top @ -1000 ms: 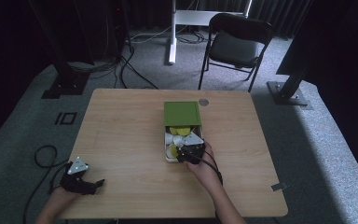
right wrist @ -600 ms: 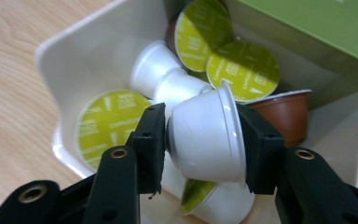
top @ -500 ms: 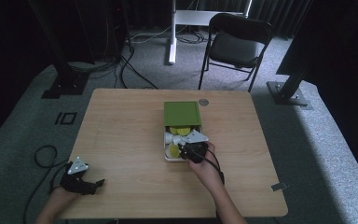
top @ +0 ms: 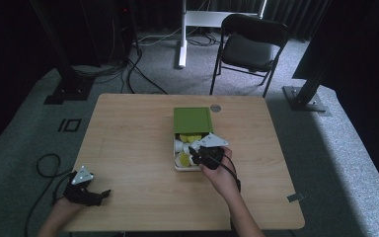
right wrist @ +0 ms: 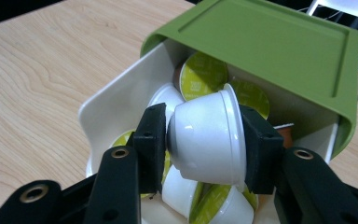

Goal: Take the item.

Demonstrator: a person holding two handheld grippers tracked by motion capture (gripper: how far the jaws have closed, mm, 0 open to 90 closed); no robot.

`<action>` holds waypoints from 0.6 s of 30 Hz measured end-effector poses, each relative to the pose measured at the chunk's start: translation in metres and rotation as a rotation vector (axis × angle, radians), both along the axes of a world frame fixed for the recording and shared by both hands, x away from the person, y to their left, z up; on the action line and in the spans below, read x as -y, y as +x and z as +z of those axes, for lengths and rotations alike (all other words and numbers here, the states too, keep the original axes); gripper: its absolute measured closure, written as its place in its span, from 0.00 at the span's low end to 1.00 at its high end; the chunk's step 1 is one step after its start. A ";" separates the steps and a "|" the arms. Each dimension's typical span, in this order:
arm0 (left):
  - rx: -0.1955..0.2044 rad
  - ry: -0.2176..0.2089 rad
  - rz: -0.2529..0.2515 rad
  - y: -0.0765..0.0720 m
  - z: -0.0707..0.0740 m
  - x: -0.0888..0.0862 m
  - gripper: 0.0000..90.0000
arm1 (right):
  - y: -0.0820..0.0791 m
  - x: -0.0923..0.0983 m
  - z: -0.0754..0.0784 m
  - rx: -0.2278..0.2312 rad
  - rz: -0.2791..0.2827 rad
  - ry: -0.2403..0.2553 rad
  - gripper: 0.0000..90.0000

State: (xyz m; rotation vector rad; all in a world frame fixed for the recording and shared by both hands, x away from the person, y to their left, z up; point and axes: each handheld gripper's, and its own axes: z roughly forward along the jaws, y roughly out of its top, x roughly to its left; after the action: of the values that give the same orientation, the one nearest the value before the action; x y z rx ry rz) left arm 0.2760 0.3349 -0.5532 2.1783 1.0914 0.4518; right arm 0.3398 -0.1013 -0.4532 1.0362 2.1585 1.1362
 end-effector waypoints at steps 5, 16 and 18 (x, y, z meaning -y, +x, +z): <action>0.000 0.002 -0.001 0.000 0.000 0.000 0.01 | -0.001 0.002 0.008 0.015 0.009 0.026 0.63; 0.000 0.002 -0.001 0.000 0.000 0.000 0.01 | 0.001 0.016 0.034 0.089 -0.015 0.073 0.63; 0.000 0.002 -0.001 0.000 0.000 0.000 0.01 | 0.002 0.019 0.038 0.100 -0.023 0.076 0.63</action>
State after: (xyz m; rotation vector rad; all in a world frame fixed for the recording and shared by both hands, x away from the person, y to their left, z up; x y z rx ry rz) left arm 0.2760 0.3351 -0.5532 2.1810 1.0902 0.4521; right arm 0.3421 -0.1201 -0.4157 1.0116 2.0344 1.2417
